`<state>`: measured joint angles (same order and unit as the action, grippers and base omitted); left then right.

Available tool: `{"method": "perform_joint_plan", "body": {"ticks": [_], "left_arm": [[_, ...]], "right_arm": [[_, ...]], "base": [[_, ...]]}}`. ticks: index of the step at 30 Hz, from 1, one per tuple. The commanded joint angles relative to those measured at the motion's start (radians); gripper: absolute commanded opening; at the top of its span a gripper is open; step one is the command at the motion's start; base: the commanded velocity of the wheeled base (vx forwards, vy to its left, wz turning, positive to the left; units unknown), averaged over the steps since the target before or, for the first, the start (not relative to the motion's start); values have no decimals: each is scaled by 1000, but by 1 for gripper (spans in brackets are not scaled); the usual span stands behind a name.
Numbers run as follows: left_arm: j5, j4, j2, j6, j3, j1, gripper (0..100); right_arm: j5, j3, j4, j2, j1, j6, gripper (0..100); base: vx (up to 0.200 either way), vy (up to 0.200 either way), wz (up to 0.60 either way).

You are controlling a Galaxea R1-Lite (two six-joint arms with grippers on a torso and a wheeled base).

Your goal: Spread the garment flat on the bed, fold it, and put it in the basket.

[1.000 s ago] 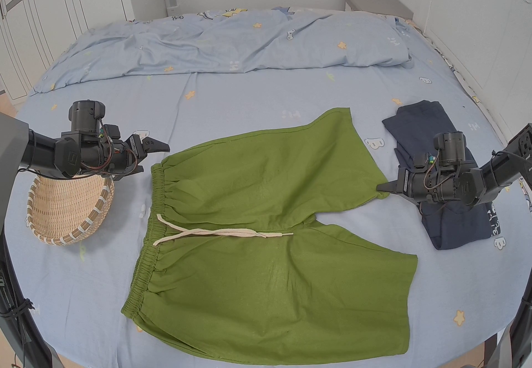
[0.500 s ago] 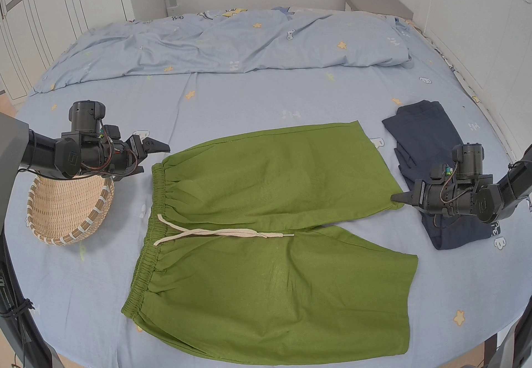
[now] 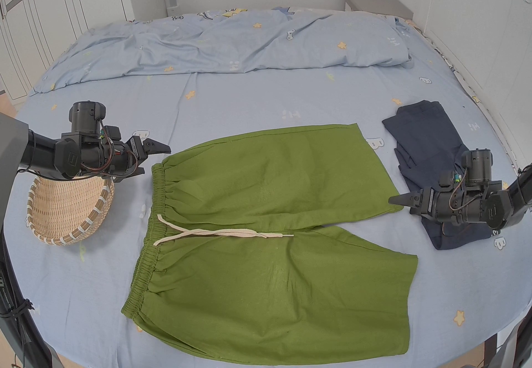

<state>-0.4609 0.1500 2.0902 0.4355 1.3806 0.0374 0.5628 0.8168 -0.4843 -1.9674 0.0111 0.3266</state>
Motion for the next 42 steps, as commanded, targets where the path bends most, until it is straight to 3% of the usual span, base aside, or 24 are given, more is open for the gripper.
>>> {"method": "perform_joint_plan", "body": {"ticks": [1, 8, 15, 18, 32, 42], "left_arm": [[-4, -4, -44, 2, -48, -33, 100], [-4, 3, -210, 43, -256, -140, 100], [-7, 5, -357, 71, -497, -188, 100], [-5, 23, -386, 71, -575, -209, 100], [-5, 51, -401, 71, -611, -257, 100], [-5, 51, -400, 71, -609, -260, 100]], "right_arm": [[2, -139, -2, 134, -3, 0, 100], [12, -312, -5, 252, -19, -4, 100], [19, -413, -8, 233, -8, -12, 100], [57, -438, -16, 205, 0, -12, 100], [74, -461, -34, 200, 89, 2, 100], [74, -455, -247, 88, 84, 55, 100]], "base": [[0, 0, 0], [0, 0, 0], [0, 0, 0], [0, 0, 0], [0, 0, 0], [0, 0, 0]]}}
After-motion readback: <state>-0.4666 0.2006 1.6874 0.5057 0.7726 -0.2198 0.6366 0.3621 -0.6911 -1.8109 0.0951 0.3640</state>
